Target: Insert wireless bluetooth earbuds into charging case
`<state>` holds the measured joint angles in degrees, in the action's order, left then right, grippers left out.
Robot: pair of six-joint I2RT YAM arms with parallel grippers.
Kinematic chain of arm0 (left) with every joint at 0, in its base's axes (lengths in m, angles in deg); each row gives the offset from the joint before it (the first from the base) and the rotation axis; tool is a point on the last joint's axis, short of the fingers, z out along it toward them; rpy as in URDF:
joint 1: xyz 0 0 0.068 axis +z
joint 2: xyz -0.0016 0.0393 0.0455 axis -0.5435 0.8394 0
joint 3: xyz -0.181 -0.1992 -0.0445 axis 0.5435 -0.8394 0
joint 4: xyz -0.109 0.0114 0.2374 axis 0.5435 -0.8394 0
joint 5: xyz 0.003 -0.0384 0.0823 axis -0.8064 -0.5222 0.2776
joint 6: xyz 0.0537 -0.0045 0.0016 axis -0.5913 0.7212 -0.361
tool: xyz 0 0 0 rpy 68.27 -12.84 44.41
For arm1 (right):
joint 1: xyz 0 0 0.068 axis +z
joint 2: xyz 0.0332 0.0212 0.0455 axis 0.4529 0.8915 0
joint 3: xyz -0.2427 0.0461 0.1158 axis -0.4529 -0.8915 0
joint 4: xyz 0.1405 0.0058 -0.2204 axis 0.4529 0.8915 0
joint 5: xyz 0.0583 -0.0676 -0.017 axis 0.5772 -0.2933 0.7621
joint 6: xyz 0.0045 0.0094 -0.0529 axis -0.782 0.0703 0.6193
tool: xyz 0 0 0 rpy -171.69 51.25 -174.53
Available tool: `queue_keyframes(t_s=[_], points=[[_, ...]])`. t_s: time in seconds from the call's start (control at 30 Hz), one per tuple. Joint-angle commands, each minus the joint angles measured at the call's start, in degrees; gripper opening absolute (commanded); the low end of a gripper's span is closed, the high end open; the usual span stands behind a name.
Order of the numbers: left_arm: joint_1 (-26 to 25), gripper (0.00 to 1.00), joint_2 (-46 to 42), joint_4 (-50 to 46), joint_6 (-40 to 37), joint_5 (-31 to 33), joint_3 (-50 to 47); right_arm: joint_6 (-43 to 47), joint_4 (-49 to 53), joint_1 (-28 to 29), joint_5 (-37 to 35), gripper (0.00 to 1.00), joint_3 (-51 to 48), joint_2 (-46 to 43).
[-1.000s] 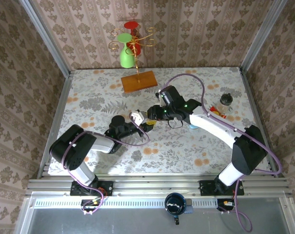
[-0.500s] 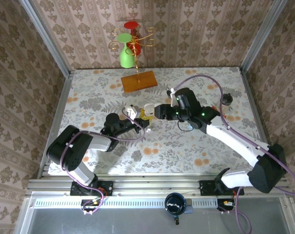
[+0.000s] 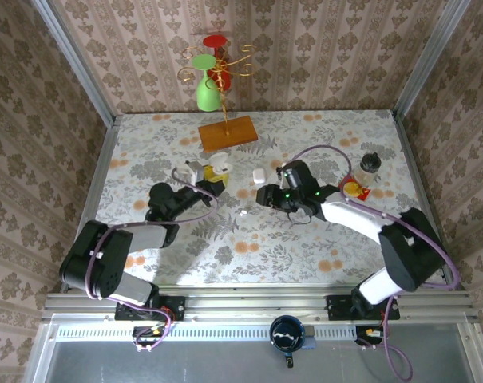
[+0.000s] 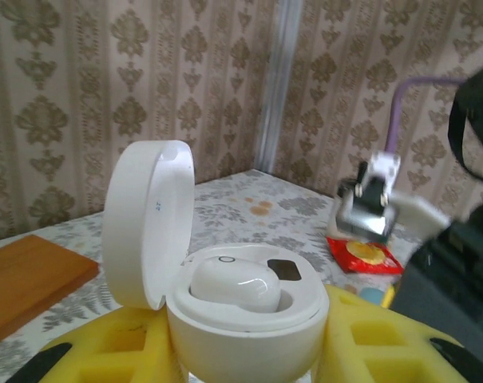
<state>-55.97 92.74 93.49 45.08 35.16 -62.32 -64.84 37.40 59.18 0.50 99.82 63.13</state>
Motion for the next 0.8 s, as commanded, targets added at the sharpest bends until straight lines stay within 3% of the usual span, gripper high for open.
queue_keyframes(t_s=[0.0,0.27,0.77], points=[[1.7,0.23,-2.1,2.4,1.9,-0.2,-0.8,-5.7,-5.7,2.8,3.0,0.53,0.0,4.5],[3.8,0.23,-3.6,2.1,2.1,-1.3,-0.7,-9.0,-10.7,6.7,4.4,0.53,3.8,15.4],[4.9,0.22,-4.9,1.9,0.3,-2.5,-2.2,-5.5,-4.4,5.7,1.7,0.53,10.9,22.7]])
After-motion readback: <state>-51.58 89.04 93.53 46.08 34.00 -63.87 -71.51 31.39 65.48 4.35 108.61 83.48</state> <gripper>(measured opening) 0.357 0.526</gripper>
